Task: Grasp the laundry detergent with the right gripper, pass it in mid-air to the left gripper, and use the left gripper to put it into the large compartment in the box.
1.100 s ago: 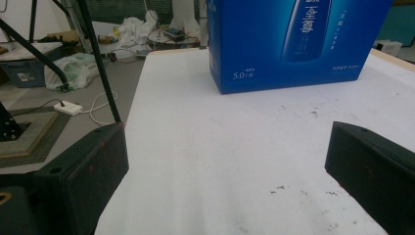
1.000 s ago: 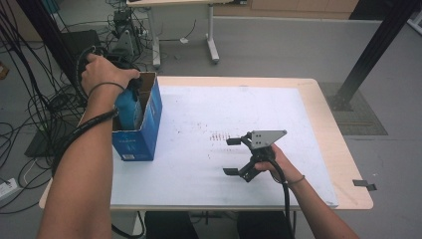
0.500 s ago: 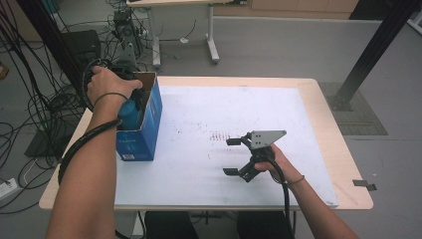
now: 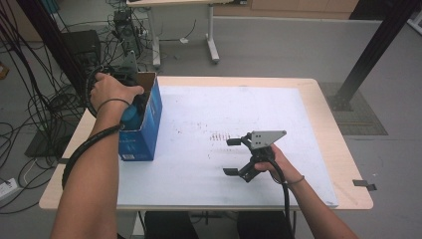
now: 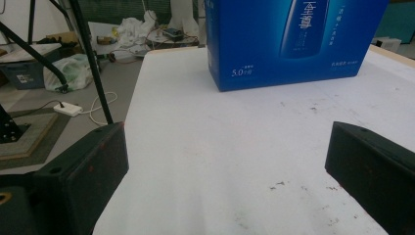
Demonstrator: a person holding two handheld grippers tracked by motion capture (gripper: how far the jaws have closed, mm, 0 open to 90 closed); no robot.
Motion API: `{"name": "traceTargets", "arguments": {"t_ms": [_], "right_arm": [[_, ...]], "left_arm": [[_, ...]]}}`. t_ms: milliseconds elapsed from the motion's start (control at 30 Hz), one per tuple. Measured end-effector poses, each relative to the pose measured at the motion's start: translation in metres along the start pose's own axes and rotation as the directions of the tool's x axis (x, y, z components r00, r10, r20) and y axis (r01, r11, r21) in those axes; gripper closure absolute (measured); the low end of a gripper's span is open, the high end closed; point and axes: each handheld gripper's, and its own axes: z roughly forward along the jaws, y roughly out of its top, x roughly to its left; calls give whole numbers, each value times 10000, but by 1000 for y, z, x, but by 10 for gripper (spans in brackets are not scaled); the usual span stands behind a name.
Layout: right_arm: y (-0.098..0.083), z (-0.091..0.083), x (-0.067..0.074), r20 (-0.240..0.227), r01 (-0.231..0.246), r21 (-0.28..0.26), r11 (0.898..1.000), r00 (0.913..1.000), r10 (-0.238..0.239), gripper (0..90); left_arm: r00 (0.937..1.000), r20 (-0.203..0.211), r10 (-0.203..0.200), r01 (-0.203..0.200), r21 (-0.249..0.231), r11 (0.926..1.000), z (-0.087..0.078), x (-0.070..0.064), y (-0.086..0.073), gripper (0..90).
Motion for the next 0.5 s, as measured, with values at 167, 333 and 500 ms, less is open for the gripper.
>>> {"name": "traceTargets", "arguments": {"t_ms": [167, 333, 500], "right_arm": [[0, 1, 0, -28, 0, -4, 10000, 10000, -1, 22], [0, 2, 0, -44, 5, 8, 10000, 10000, -5, 22], [0, 3, 0, -97, 14, 45, 10000, 10000, -14, 22]], "left_arm": [[10000, 39, 38, -38, 84, 10000, 7, 2, 0, 371], [9999, 95, 49, -51, 157, 9999, 11, 1, 1, 371], [10000, 69, 31, -33, 202, 9998, 16, 1, 1, 371]]}}
